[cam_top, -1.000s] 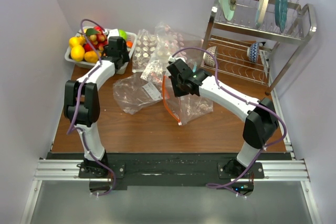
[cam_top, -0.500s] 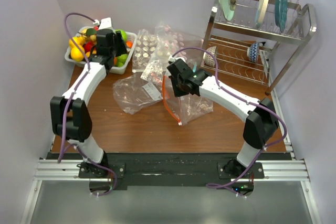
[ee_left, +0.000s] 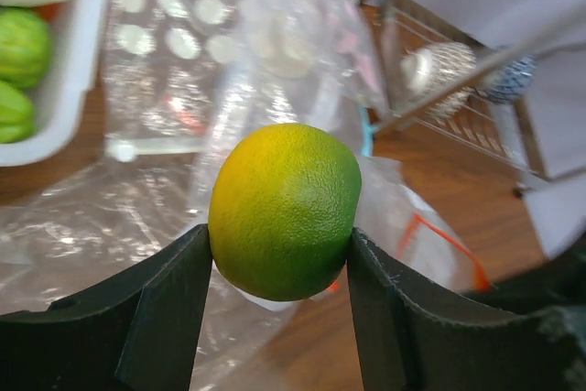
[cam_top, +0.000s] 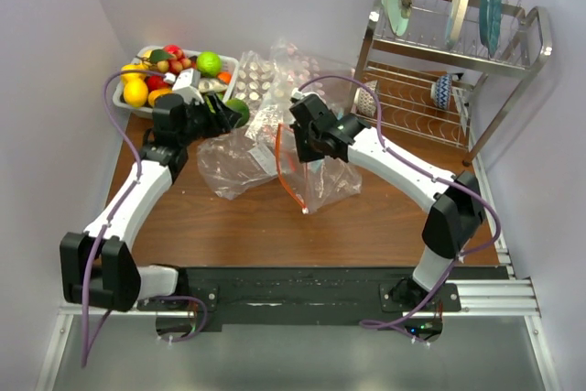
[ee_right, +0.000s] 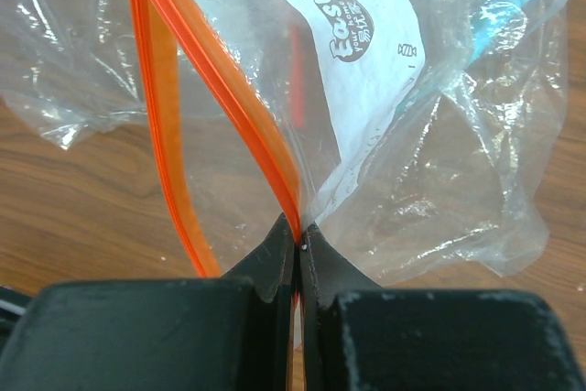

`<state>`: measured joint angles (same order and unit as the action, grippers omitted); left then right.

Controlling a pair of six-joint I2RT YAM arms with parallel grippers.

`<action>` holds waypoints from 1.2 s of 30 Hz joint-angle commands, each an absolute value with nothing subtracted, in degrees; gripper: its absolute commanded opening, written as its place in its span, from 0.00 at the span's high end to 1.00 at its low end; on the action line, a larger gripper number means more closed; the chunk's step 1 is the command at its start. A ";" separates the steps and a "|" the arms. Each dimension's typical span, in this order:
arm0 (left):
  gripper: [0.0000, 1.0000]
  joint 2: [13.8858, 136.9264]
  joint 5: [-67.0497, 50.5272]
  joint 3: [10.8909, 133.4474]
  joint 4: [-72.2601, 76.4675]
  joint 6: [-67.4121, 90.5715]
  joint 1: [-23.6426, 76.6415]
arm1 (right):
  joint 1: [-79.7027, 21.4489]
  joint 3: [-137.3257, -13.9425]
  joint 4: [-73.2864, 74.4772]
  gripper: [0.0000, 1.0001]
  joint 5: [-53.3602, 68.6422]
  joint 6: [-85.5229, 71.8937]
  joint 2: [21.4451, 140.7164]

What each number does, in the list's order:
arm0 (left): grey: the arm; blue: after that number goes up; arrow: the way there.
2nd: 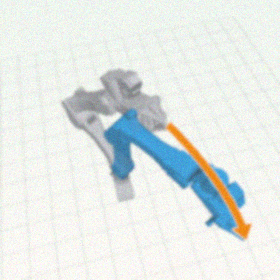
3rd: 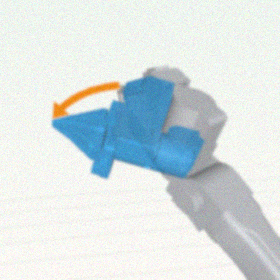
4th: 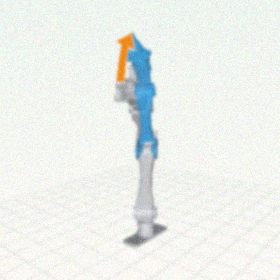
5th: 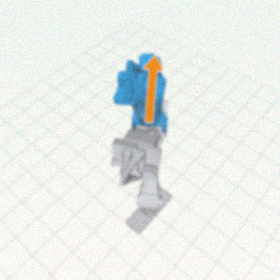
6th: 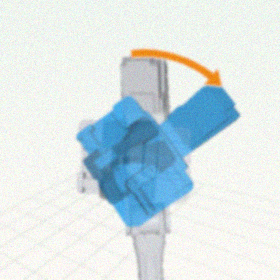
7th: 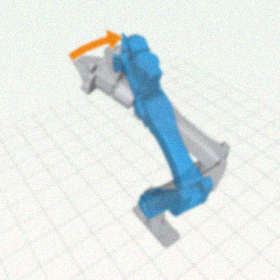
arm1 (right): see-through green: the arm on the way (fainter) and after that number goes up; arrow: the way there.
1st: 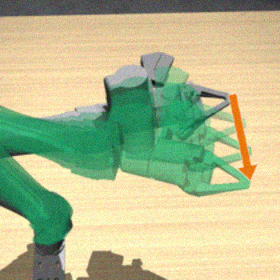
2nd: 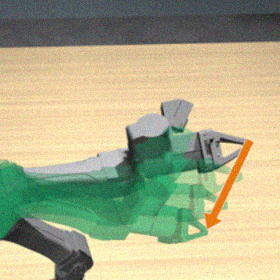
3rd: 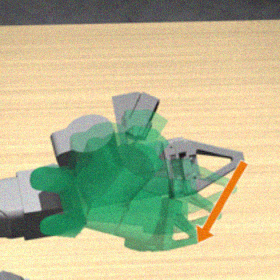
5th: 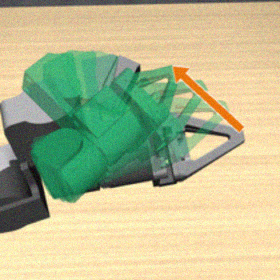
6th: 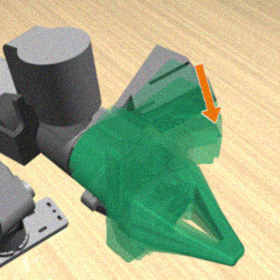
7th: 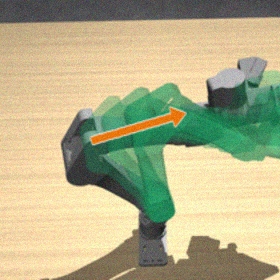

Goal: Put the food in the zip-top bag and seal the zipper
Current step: Pick up the fake fruit from the bin, then place the fake fruit in the zipper food storage bag.

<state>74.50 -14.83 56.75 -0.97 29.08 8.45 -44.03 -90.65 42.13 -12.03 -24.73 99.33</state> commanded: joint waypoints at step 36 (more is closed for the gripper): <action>0.73 73.56 -22.94 34.54 24.52 41.40 22.41 | -41.92 -99.49 41.84 1.00 0.09 -31.55 100.81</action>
<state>72.25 -25.26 34.94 20.49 41.93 20.49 -41.47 -96.97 43.11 -1.04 -30.89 104.62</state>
